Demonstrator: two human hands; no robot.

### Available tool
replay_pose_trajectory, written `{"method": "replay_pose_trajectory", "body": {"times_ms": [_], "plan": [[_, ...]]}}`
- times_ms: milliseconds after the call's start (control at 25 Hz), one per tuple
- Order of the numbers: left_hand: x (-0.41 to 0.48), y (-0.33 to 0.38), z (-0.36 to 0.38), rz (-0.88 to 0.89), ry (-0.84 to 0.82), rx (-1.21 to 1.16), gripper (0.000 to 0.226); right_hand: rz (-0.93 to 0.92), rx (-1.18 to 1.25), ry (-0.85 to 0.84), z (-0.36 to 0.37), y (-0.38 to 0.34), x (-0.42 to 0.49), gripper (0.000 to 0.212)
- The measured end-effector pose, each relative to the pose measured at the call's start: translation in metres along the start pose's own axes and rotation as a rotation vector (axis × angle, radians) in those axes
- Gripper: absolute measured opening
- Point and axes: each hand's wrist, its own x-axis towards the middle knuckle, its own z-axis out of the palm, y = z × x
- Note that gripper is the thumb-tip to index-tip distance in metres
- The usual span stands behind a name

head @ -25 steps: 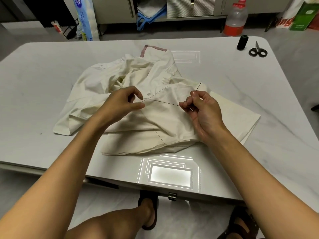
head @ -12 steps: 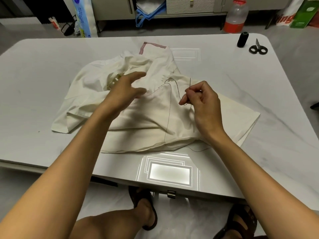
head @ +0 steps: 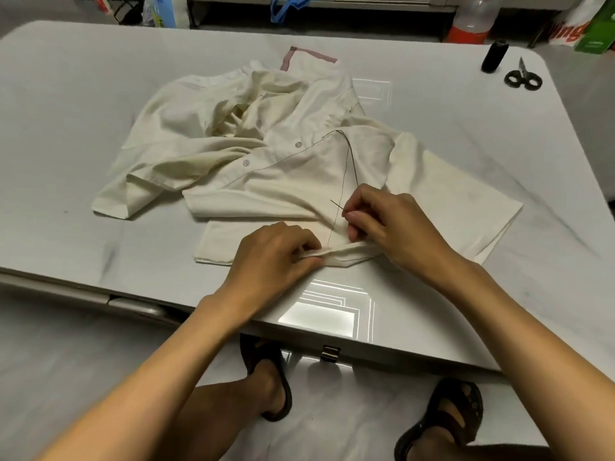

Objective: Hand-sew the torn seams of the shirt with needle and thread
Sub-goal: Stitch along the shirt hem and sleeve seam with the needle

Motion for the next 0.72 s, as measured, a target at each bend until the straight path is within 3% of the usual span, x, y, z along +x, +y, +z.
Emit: {"method": "replay_pose_trajectory", "body": {"times_ms": [160,280,720], "plan": [[-0.004,-0.009,0.007,0.24,0.218,0.105,0.008,-0.058,-0.059,-0.065,-0.001,0.004,0.0,0.007],[-0.005,-0.014,0.007,0.325,0.318,0.133,0.007,-0.115,-0.103,-0.098,-0.002,0.007,0.001,0.006],[-0.002,-0.016,0.003,0.409,0.383,0.072,0.014,-0.204,-0.14,-0.137,-0.002,0.011,-0.002,0.016]]}}
